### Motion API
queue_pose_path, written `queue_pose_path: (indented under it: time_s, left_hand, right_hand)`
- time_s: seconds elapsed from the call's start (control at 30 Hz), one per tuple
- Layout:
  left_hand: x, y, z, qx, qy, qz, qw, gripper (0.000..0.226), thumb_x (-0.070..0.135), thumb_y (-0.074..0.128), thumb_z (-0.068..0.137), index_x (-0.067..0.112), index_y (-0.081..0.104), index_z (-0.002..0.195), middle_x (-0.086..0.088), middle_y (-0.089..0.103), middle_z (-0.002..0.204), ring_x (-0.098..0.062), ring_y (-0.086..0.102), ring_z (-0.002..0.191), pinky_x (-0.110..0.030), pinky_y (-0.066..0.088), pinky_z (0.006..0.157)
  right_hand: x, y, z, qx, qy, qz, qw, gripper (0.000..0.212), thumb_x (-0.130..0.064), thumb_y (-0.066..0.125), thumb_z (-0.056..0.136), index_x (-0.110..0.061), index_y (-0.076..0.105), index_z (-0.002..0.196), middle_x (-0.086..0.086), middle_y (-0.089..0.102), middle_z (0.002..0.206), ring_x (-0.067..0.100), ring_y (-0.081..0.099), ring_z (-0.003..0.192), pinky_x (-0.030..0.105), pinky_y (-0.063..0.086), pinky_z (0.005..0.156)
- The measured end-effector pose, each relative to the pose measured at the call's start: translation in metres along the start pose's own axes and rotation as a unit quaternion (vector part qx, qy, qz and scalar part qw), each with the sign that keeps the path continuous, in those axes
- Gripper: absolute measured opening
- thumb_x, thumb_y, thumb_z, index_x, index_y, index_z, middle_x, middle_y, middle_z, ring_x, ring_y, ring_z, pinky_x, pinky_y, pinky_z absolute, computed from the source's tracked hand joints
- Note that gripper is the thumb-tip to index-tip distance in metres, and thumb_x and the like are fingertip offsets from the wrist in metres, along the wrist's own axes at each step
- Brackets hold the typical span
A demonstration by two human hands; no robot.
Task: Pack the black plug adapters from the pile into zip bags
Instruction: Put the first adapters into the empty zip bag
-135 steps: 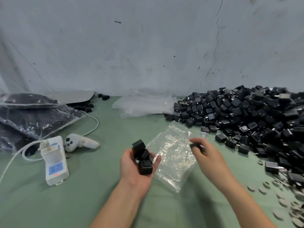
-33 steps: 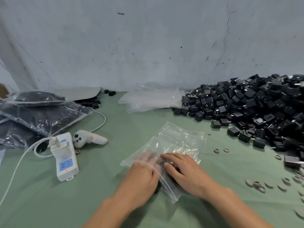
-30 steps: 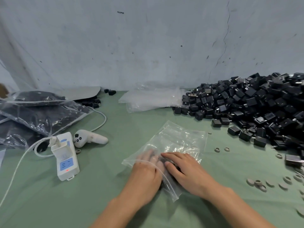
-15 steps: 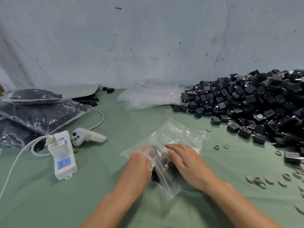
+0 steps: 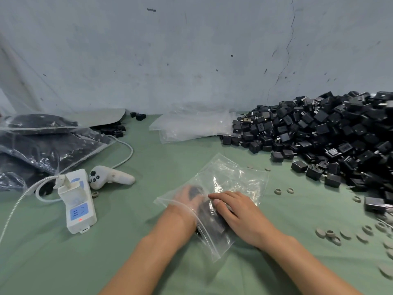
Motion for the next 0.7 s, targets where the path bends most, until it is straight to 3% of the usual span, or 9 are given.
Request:
queue_pose_path:
  time_s: [0.1, 0.2, 0.27, 0.33, 0.47, 0.6, 0.7]
  left_hand:
    - [0.005, -0.004, -0.003, -0.01, 0.002, -0.007, 1.0, 0.014, 0.033, 0.058, 0.093, 0.031, 0.061, 0.106, -0.001, 0.067, 0.106, -0.021, 0.065, 0.099, -0.045, 0.05, 0.094]
    - [0.006, -0.004, -0.013, -0.062, -0.003, 0.023, 0.998, 0.046, 0.01, 0.051, 0.096, 0.026, 0.049, 0.138, -0.005, 0.049, 0.145, -0.03, 0.057, 0.122, -0.044, 0.047, 0.102]
    - [0.008, -0.013, -0.021, -0.043, 0.028, -0.004, 0.999, 0.043, 0.017, 0.052, 0.1, 0.039, 0.046, 0.137, 0.006, 0.056, 0.136, -0.017, 0.062, 0.115, -0.035, 0.047, 0.101]
    - [0.005, -0.017, -0.026, -0.035, 0.034, -0.006, 0.999, 0.033, 0.026, 0.049, 0.102, 0.04, 0.05, 0.131, 0.014, 0.06, 0.123, -0.009, 0.063, 0.107, -0.028, 0.047, 0.096]
    - [0.005, -0.006, -0.029, -0.052, 0.1, 0.146, 0.983, 0.049, 0.008, 0.044, 0.094, 0.015, 0.048, 0.142, -0.002, 0.044, 0.145, -0.022, 0.044, 0.131, -0.029, 0.037, 0.107]
    - [0.007, 0.0, -0.005, -0.081, 0.089, 0.138, 0.983, 0.039, 0.032, 0.048, 0.101, 0.025, 0.048, 0.14, 0.006, 0.045, 0.142, -0.014, 0.042, 0.128, -0.022, 0.029, 0.108]
    - [0.011, 0.006, 0.015, -0.121, 0.091, 0.198, 0.968, 0.046, 0.03, 0.05, 0.101, 0.021, 0.042, 0.146, -0.002, 0.04, 0.151, -0.019, 0.037, 0.136, -0.031, 0.028, 0.114]
  right_hand:
    - [0.001, -0.001, 0.0, 0.003, 0.0, 0.004, 1.0, 0.037, -0.045, 0.035, 0.105, -0.038, 0.059, 0.132, -0.023, 0.059, 0.127, 0.001, 0.046, 0.118, 0.027, 0.032, 0.108]
    - [0.002, -0.001, 0.001, 0.003, -0.001, 0.007, 1.0, 0.038, -0.047, 0.034, 0.105, -0.038, 0.059, 0.131, -0.023, 0.059, 0.127, 0.001, 0.047, 0.119, 0.028, 0.033, 0.108]
    - [0.002, -0.001, 0.001, 0.005, -0.003, 0.005, 1.0, 0.039, -0.048, 0.032, 0.104, -0.039, 0.058, 0.132, -0.024, 0.058, 0.127, 0.001, 0.046, 0.119, 0.028, 0.032, 0.109]
    - [0.001, -0.001, 0.002, 0.015, -0.008, 0.006, 1.0, 0.039, -0.048, 0.031, 0.104, -0.04, 0.057, 0.133, -0.025, 0.056, 0.13, -0.001, 0.044, 0.122, 0.028, 0.031, 0.111]
    - [0.003, 0.003, 0.004, -0.015, -0.007, 0.016, 1.0, 0.047, -0.057, 0.025, 0.102, -0.048, 0.043, 0.144, -0.025, 0.038, 0.151, -0.005, 0.026, 0.141, 0.029, 0.012, 0.122]
    - [0.0, 0.008, 0.002, -0.047, -0.024, 0.004, 0.999, 0.055, -0.067, 0.014, 0.096, -0.058, 0.025, 0.148, -0.028, 0.02, 0.16, -0.006, 0.008, 0.148, 0.025, -0.003, 0.122]
    - [-0.003, 0.008, 0.001, -0.049, -0.034, -0.006, 0.998, 0.055, -0.067, 0.013, 0.095, -0.06, 0.019, 0.149, -0.03, 0.013, 0.161, -0.005, 0.004, 0.149, 0.025, -0.004, 0.122]
Point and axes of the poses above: each hand's wrist, its own z-axis towards the middle knuckle, its own y-axis out of the palm, x = y × z, the point moved 5 cm from there along z, towards the middle knuckle
